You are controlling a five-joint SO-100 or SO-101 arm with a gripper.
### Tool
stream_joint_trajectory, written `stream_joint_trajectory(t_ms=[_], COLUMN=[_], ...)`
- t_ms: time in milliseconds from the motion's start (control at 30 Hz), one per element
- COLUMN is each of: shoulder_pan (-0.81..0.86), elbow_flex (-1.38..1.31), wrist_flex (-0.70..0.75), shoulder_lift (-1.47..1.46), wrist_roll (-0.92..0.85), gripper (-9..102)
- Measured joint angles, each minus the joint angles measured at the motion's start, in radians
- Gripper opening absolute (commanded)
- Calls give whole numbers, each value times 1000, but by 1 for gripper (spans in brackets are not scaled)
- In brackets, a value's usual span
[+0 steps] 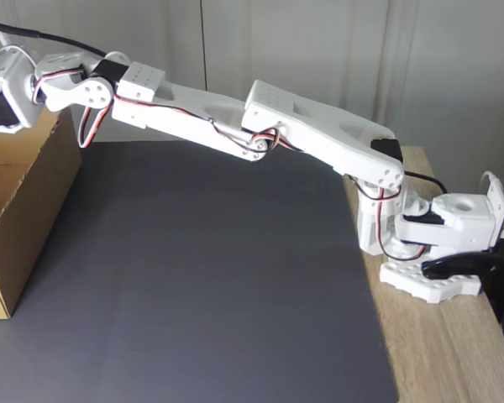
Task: Grasp a ball and put it in the box.
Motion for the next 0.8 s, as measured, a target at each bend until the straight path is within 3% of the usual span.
stream_joint_trajectory(t_ms=[133,433,533,733,800], shoulder_pan=[9,6,6,5,5], elbow_flex=[0,0,-6,-215,-244], wrist_flex=[12,17,26,238,337], shoulder_lift=[-5,-5,-5,-78,-80], wrist_roll=[0,9,9,9,9], gripper=[38,44,36,0,0])
